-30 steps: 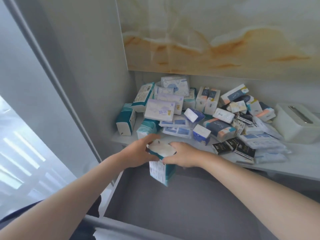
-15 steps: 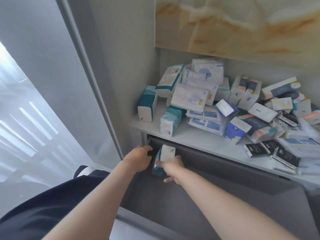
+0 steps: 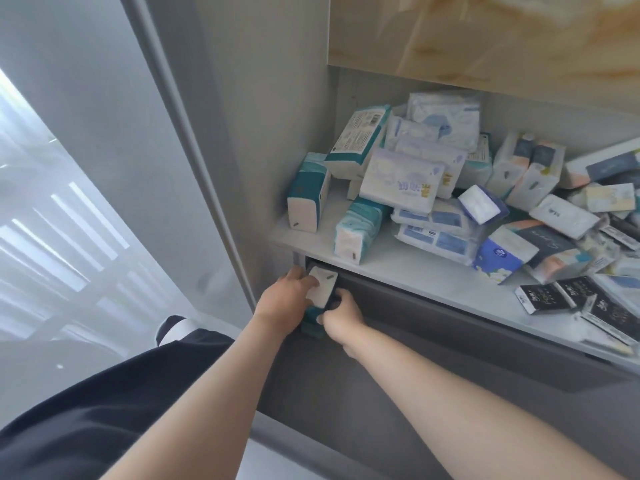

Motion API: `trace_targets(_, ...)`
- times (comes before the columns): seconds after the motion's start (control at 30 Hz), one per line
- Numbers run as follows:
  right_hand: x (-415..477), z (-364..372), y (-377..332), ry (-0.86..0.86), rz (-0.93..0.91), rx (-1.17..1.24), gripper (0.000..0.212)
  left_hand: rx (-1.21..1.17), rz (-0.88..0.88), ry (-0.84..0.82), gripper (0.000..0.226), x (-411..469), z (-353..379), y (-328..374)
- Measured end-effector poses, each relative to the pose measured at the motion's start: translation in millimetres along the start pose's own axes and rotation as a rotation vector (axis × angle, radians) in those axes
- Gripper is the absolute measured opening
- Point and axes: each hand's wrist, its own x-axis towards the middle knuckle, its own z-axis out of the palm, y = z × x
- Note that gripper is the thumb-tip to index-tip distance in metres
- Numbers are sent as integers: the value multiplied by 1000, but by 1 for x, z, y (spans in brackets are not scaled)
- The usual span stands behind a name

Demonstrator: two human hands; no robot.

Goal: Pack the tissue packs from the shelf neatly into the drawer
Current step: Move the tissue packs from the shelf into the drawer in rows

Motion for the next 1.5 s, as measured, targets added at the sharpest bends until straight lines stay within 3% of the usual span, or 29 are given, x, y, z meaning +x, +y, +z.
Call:
trace_targets(0.13, -11, -20, 0, -123, -69, -82, 82, 30, -30, -43, 40, 0, -5, 6)
trace_targets(0.2, -18, -36, -4, -128, -143, -219, 70, 42, -57, -139, 43, 2, -16, 12)
trace_targets(0.3, -29, -63, -19, 23, -358, -426, 40, 72, -97, -215, 40, 11, -40, 26)
trace_targets(0.37, -37, -81, -33, 182, -525, -468, 25, 42, -133, -119, 31, 17, -60, 39)
trace_targets(0.47, -43, -106, -55, 389, -688, -444, 18, -140, -169, 161, 26, 24, -88, 61)
trace_targets(0.53, -41, -118, -69, 404, -663, -395, 32, -348, -162, 247, 36, 29, -95, 70)
trace_targets(0.67, -33, -120, -81, 53, -478, -332, 78, -591, -141, 74, 68, 27, -87, 79)
trace_targets(0.73, -33, -114, -79, 5, -470, -361, 87, -629, -124, 87, 64, 22, -80, 80)
trace_targets(0.93, -48, -105, -73, 113, -608, -358, 92, -638, -136, 346, 53, 9, -87, 72)
trace_targets(1.07, -56, -102, -72, 152, -794, -429, 106, -663, -63, 453, 27, -2, -102, 78)
trace_targets(1.2, -57, -105, -73, 131, -811, -512, 107, -700, -56, 317, 24, -8, -109, 77)
trace_targets(1.37, -62, -119, -81, 125, -800, -405, 90, -664, 96, 216, 52, -16, -119, 78)
trace_targets(1.5, -58, -127, -85, -1, -686, -300, 95, -256, 199, 66, 98, -12, -123, 65)
